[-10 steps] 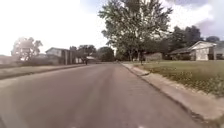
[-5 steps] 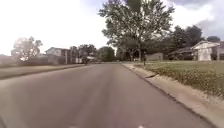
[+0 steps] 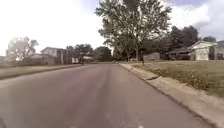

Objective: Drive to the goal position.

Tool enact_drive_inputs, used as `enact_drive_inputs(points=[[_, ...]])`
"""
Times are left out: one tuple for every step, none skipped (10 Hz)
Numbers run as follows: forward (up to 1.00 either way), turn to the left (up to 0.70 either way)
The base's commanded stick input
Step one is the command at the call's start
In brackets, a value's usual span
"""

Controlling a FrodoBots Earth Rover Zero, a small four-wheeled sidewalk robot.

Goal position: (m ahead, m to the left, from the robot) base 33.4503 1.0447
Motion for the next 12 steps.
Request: enact_drive_inputs(points=[[1.00, 0.00], [1.00, 0.00], [1.00, 0.00], [1.00, 0.00], [1.00, 0.00], [1.00, 0.00], [1.00, 0.00], [1.00, 0.00], [1.00, 0.00], [1.00, 0.00], [1.00, 0.00], [1.00, 0.00]])
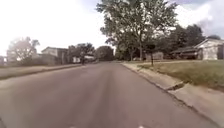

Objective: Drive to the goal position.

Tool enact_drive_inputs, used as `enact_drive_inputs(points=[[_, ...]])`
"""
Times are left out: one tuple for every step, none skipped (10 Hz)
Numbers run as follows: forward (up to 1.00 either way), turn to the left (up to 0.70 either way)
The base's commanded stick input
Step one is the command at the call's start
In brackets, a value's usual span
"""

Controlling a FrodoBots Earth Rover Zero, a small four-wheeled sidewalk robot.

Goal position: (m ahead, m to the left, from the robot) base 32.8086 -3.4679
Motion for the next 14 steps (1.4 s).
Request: enact_drive_inputs(points=[[1.00, 0.00], [1.00, 0.00], [1.00, 0.00], [1.00, 0.00], [1.00, 0.03], [1.00, 0.13], [1.00, 0.14], [1.00, 0.14], [1.00, 0.19], [1.00, 0.25], [1.00, 0.18], [1.00, 0.08], [1.00, 0.00], [1.00, 0.00]])
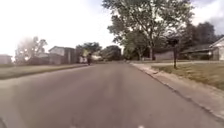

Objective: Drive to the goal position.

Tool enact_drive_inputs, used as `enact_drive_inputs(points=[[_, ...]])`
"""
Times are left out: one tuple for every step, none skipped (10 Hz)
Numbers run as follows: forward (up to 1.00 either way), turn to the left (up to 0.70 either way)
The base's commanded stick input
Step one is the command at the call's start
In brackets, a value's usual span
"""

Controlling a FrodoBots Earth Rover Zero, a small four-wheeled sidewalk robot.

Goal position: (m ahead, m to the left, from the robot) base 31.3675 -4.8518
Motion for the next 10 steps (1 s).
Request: enact_drive_inputs(points=[[1.00, 0.00], [1.00, 0.00], [1.00, 0.00], [1.00, -0.19], [1.00, -0.33], [1.00, -0.40], [1.00, -0.26], [1.00, -0.10], [1.00, -0.01], [1.00, 0.00]])
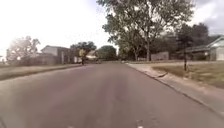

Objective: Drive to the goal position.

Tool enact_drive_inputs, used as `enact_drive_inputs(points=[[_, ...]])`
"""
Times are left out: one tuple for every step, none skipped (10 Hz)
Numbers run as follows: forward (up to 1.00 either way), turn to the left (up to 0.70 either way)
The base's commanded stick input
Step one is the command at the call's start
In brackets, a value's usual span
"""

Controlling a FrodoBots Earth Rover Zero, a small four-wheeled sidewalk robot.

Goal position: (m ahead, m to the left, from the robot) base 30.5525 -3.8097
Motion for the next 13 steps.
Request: enact_drive_inputs(points=[[1.00, 0.00], [1.00, 0.00], [1.00, 0.00], [1.00, 0.00], [1.00, -0.01], [1.00, -0.20], [1.00, -0.30], [1.00, -0.15], [1.00, 0.00], [1.00, 0.00], [1.00, 0.00], [1.00, 0.00], [1.00, 0.00]])
